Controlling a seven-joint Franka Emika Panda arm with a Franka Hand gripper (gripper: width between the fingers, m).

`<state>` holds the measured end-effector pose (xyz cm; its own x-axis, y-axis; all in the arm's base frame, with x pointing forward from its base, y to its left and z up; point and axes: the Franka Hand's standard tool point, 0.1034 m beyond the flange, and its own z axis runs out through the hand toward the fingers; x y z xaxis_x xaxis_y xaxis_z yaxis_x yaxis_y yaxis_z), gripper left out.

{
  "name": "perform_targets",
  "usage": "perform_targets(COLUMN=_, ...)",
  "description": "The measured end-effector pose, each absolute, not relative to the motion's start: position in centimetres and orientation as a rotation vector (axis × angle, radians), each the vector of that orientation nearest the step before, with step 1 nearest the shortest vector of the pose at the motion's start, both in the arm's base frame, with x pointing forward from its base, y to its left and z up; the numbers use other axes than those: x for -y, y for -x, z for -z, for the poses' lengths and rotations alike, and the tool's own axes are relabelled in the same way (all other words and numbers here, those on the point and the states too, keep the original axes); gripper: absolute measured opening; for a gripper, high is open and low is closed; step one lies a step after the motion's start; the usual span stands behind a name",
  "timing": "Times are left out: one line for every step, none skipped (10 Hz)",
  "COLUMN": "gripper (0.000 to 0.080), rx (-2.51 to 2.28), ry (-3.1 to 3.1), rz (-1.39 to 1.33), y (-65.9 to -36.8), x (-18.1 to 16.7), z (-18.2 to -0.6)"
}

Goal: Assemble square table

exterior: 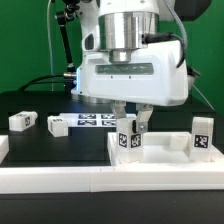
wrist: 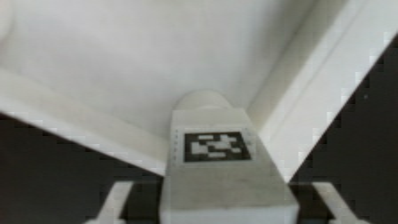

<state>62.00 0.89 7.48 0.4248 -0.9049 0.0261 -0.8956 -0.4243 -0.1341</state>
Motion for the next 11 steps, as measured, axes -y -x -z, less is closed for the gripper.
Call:
perform_targets(gripper=0.029, rx=-1.716, ry=2.506, rz=0.128, y=-61.96, x=-1.05, z=-7.5)
perform_targets(gripper=0.029, rx=-1.783, ry=2.454, rz=0.119, y=-61.96, x=-1.07, z=-7.51)
perform_targets(gripper=0.029, rx=-1.889, ry=2.36, rz=0.107, y=-61.97, x=-1.13, z=-7.5)
perform_targets(gripper=0.029, rx=-1.978, ry=2.276, rz=0.095, y=-61.97, x=-1.21, z=-7.5)
perform_targets(gripper=0.029, rx=-2.034, ry=2.22, rz=0.088, y=-61.96, x=-1.21, z=-7.5)
perform_targets(gripper=0.029, rx=-2.082, ry=2.168, rz=0.081, y=-61.97, x=-1.2, z=-7.5)
perform_targets(gripper=0.029, rx=-2.102, ry=2.146, rz=0.077, y=-61.97, x=-1.2, z=-7.5)
perform_targets(gripper=0.029, rx=-2.173, ry=2.065, rz=0.066, y=-61.97, x=-1.22, z=-7.47)
perform_targets(gripper=0.029, rx=-2.204, ry=2.031, rz=0.062, y=-61.97, x=-1.21, z=-7.47)
perform_targets(gripper=0.029, rx=-2.203, ry=2.032, rz=0.062, y=-61.97, x=-1.21, z=-7.46)
perform_targets(gripper=0.029, rx=-2.194, ry=2.042, rz=0.063, y=-61.96, x=-1.22, z=-7.46)
